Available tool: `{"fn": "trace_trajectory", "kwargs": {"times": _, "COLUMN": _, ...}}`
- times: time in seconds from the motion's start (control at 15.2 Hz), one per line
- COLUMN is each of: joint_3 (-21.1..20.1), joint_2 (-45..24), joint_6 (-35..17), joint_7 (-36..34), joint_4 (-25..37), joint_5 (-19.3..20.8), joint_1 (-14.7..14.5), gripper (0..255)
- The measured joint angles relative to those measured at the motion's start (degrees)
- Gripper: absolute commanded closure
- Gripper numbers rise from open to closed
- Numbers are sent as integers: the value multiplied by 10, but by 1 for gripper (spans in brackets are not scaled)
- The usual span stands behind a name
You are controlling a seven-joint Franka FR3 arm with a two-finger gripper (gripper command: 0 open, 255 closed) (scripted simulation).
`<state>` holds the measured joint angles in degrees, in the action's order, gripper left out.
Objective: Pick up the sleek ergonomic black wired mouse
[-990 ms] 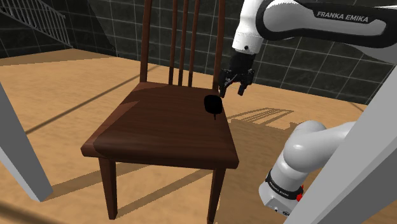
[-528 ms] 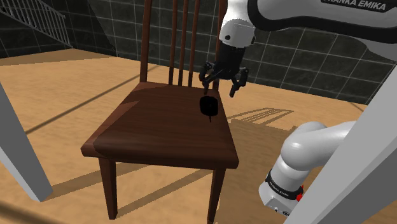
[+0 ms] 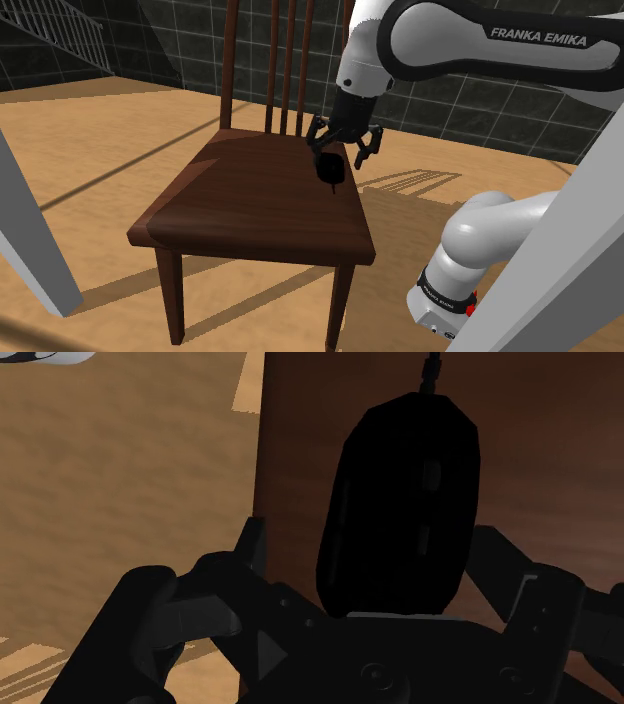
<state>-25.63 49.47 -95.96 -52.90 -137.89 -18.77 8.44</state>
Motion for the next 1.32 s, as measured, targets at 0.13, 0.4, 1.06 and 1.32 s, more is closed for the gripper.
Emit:
{"fn": "trace_trajectory", "kwargs": {"times": 0.13, "joint_3": -1, "joint_2": 1, "joint_6": -3, "joint_7": 0, "joint_4": -4, "joint_5": -1, "joint_1": -1, "gripper": 255}}
{"fn": "trace_trajectory", "kwargs": {"times": 0.4, "joint_3": 0, "joint_2": 3, "joint_6": -4, "joint_7": 1, "joint_4": -4, "joint_5": -1, "joint_1": -1, "gripper": 255}}
{"fn": "trace_trajectory", "kwargs": {"times": 1.06, "joint_3": 8, "joint_2": -5, "joint_6": 25, "joint_7": -1, "joint_4": 30, "joint_5": 7, "joint_1": 3, "gripper": 255}}
{"fn": "trace_trajectory", "kwargs": {"times": 1.32, "joint_3": 14, "joint_2": -15, "joint_6": 50, "joint_7": -3, "joint_4": 65, "joint_5": 14, "joint_1": 8, "gripper": 255}}
